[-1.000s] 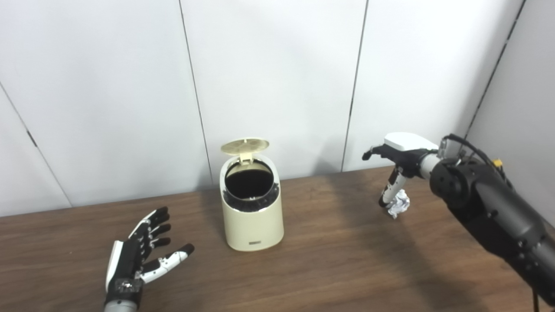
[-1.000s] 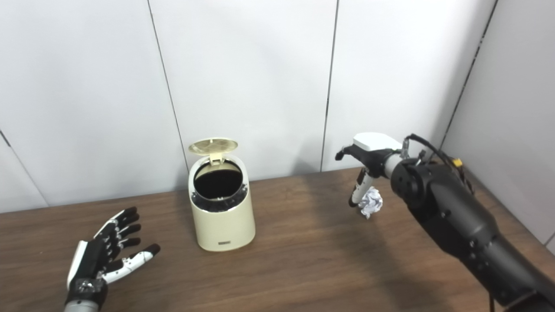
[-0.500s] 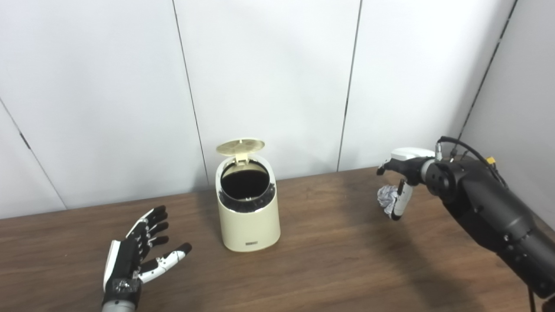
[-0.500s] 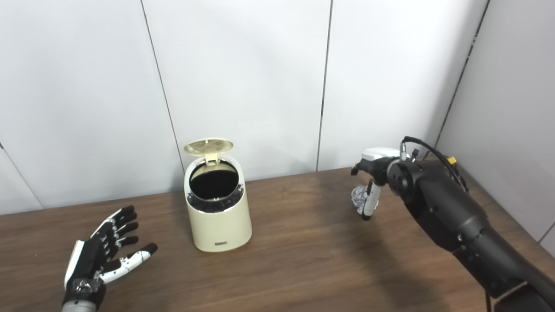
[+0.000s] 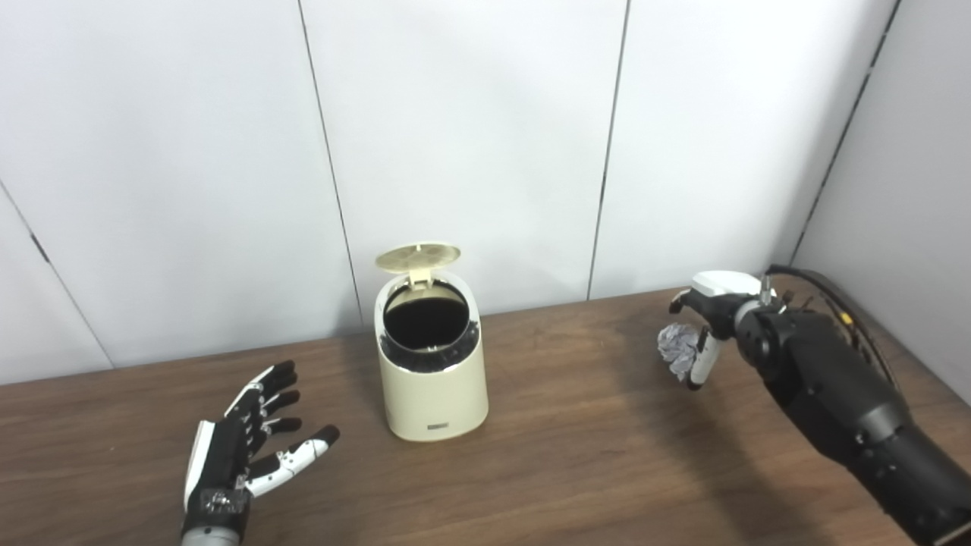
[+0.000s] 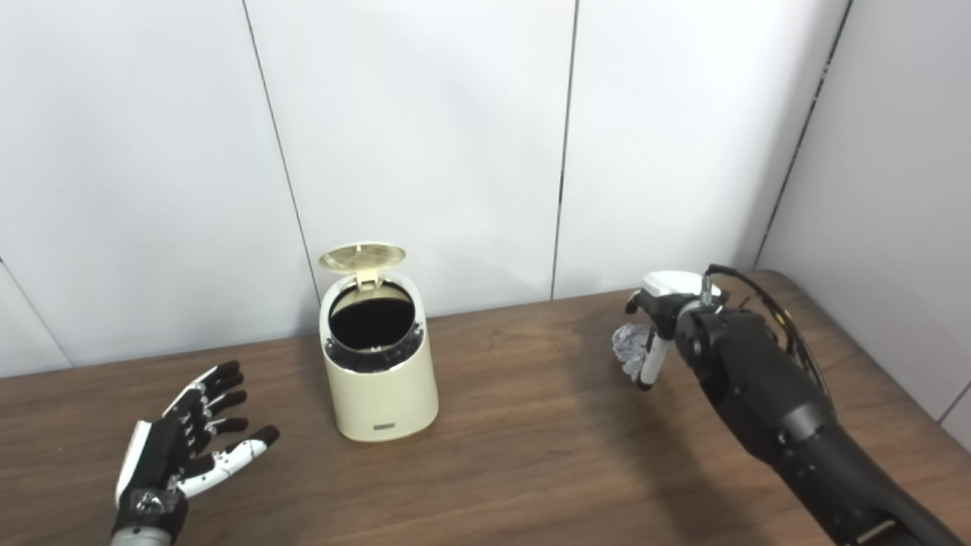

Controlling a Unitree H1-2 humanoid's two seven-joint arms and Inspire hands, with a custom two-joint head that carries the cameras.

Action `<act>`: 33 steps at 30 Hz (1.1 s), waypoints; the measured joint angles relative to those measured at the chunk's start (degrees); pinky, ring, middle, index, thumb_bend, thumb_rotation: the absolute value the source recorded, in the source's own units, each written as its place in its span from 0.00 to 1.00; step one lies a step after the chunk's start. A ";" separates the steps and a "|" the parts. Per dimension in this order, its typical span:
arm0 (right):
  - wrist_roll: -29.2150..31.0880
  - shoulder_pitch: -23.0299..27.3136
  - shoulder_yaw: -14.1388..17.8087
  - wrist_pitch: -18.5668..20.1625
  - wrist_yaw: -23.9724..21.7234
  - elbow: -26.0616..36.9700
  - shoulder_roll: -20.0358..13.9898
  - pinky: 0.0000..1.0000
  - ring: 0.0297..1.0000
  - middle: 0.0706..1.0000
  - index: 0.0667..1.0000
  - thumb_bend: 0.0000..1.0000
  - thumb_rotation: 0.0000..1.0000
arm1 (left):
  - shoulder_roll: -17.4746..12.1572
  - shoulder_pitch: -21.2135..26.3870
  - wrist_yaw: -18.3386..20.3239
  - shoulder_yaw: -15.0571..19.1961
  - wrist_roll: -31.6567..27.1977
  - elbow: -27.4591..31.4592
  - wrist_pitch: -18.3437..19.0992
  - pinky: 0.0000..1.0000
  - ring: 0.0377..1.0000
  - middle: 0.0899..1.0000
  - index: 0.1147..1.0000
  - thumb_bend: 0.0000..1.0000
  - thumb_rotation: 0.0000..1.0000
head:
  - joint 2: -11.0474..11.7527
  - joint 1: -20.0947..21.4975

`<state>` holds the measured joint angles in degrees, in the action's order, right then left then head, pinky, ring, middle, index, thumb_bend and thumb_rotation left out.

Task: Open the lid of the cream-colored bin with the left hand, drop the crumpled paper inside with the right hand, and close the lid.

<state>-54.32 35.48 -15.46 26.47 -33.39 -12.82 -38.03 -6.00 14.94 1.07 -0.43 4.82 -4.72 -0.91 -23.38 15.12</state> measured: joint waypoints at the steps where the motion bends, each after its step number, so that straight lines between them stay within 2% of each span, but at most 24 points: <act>1: -0.10 -0.10 0.80 0.00 0.61 -0.20 0.40 0.60 0.78 0.87 0.82 0.80 0.10 | -0.01 0.00 -0.01 0.00 0.02 0.05 0.00 0.70 0.80 0.83 0.86 0.71 0.06 | -0.09 0.00; 4: -0.84 -0.22 2.28 0.02 3.09 -1.53 1.66 0.54 0.71 0.84 0.81 0.80 0.08 | 0.02 -0.03 0.00 -0.05 -0.02 0.05 0.00 0.70 0.80 0.83 0.85 0.71 0.06 | -0.26 -0.09; 8: -0.84 -1.26 3.69 0.02 5.39 -2.74 3.09 0.54 0.74 0.86 0.83 0.80 0.09 | 0.02 -0.22 -0.05 0.02 -0.03 0.12 0.00 0.71 0.80 0.83 0.85 0.71 0.06 | -0.70 -0.35; 14: 0.01 -2.20 3.72 -0.07 7.41 -3.10 3.29 0.51 0.71 0.84 0.82 0.81 0.07 | 0.11 -0.49 -0.03 -0.17 -0.02 0.58 0.00 0.71 0.80 0.82 0.84 0.71 0.06 | -0.97 -0.18; 15: 0.24 -2.41 3.70 -0.13 7.96 -3.07 3.29 0.47 0.67 0.84 0.82 0.81 0.07 | 0.11 -0.53 -0.03 -0.19 -0.02 0.59 0.00 0.71 0.79 0.82 0.84 0.71 0.06 | -1.05 -0.18; 20: 0.47 -2.72 3.10 -0.07 8.56 -2.49 2.96 0.47 0.66 0.83 0.82 0.80 0.07 | 0.10 -0.97 0.04 -0.40 -0.02 0.68 0.01 0.72 0.80 0.82 0.84 0.70 0.06 | -1.14 -0.26; 23: 0.49 -3.09 2.39 -0.15 8.45 -1.39 2.84 0.40 0.58 0.74 0.81 0.79 0.07 | 0.10 -1.30 0.09 -0.42 -0.06 0.94 0.08 0.73 0.80 0.83 0.84 0.71 0.06 | -1.40 -0.53; 26: 0.50 -3.08 1.82 -0.13 8.01 -1.23 2.38 0.35 0.52 0.70 0.81 0.79 0.06 | 0.10 -1.37 0.14 -0.47 -0.06 0.98 0.27 0.72 0.80 0.83 0.84 0.70 0.06 | -1.67 -0.79; 27: 0.57 -3.08 1.67 -0.12 7.73 -1.11 2.21 0.26 0.38 0.55 0.81 0.79 0.05 | 0.10 -1.37 0.14 -0.47 -0.06 0.98 0.30 0.72 0.80 0.83 0.84 0.70 0.05 | -1.67 -0.88; 29: 0.81 -3.05 1.55 -0.13 7.27 -1.02 2.08 0.20 0.30 0.46 0.81 0.79 0.04 | 0.10 -1.37 0.19 -0.53 -0.06 0.99 0.30 0.71 0.80 0.83 0.84 0.70 0.05 | -1.93 -0.88; 30: 0.99 -3.03 1.45 -0.13 7.02 -0.90 2.00 0.19 0.29 0.45 0.81 0.66 0.02 | 0.10 -1.37 0.21 -0.58 -0.07 0.99 0.30 0.71 0.80 0.83 0.84 0.71 0.05 | -1.93 -0.88; 31: 1.13 -3.02 1.28 -0.13 6.72 -0.72 1.89 0.18 0.29 0.45 0.81 0.61 0.01 | 0.11 -1.37 0.23 -0.60 -0.08 1.00 0.32 0.70 0.80 0.83 0.84 0.71 0.05 | -2.11 -0.97; 32: 1.20 -3.02 1.06 -0.11 6.21 -0.40 1.78 0.27 0.43 0.60 0.80 0.71 0.04 | 0.12 -1.37 0.24 -0.60 -0.11 1.01 0.38 0.71 0.79 0.82 0.84 0.71 0.06 | -2.11 -0.97; 33: 1.21 -3.03 0.74 -0.07 5.80 0.10 1.66 0.31 0.48 0.65 0.80 0.75 0.05 | 0.12 -1.37 0.24 -0.59 -0.10 1.02 0.43 0.71 0.79 0.82 0.84 0.71 0.06 | -2.11 -0.97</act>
<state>-53.12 32.45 -14.72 26.39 -27.59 -12.73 -36.37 -5.87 13.57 1.30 -1.02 4.72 -3.70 -0.47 -25.49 14.15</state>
